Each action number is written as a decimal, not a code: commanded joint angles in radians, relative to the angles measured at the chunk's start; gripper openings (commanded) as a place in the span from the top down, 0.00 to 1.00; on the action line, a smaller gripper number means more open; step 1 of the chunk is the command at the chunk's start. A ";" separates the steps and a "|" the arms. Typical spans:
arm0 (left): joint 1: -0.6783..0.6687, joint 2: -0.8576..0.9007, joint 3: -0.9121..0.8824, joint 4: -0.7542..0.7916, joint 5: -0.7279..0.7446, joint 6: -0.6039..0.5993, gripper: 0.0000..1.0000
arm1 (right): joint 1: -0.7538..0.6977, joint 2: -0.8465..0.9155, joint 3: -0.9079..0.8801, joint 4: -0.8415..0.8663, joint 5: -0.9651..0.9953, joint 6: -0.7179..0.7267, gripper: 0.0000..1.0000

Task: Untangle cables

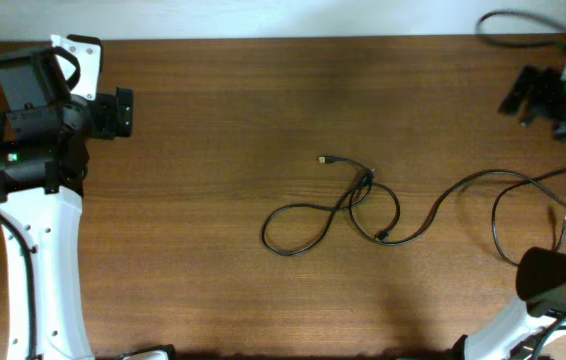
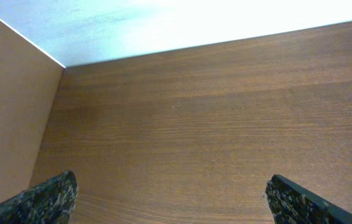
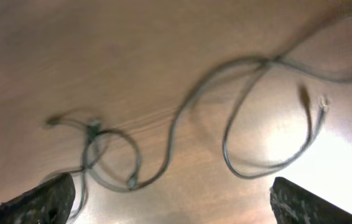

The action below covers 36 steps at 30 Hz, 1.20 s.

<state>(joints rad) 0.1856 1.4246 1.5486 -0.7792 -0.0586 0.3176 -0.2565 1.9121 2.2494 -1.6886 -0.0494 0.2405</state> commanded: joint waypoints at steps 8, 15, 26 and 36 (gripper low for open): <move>-0.002 -0.012 0.004 -0.003 0.015 -0.060 0.02 | 0.372 -0.027 -0.492 0.177 0.143 1.292 0.01; -0.002 -0.012 0.004 -0.003 0.061 -0.060 0.02 | 0.636 -0.027 -0.708 0.456 0.371 1.425 0.01; -0.002 -0.012 0.004 -0.003 0.064 -0.060 0.02 | 0.432 -0.027 -1.056 0.538 0.345 1.440 0.01; -0.002 -0.012 0.004 -0.003 0.090 -0.060 0.02 | 0.413 -0.026 -1.158 0.744 0.322 1.142 0.43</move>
<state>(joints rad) 0.1844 1.4239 1.5486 -0.7837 0.0040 0.2680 0.1547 1.8790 1.1282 -0.9390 0.2913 1.4208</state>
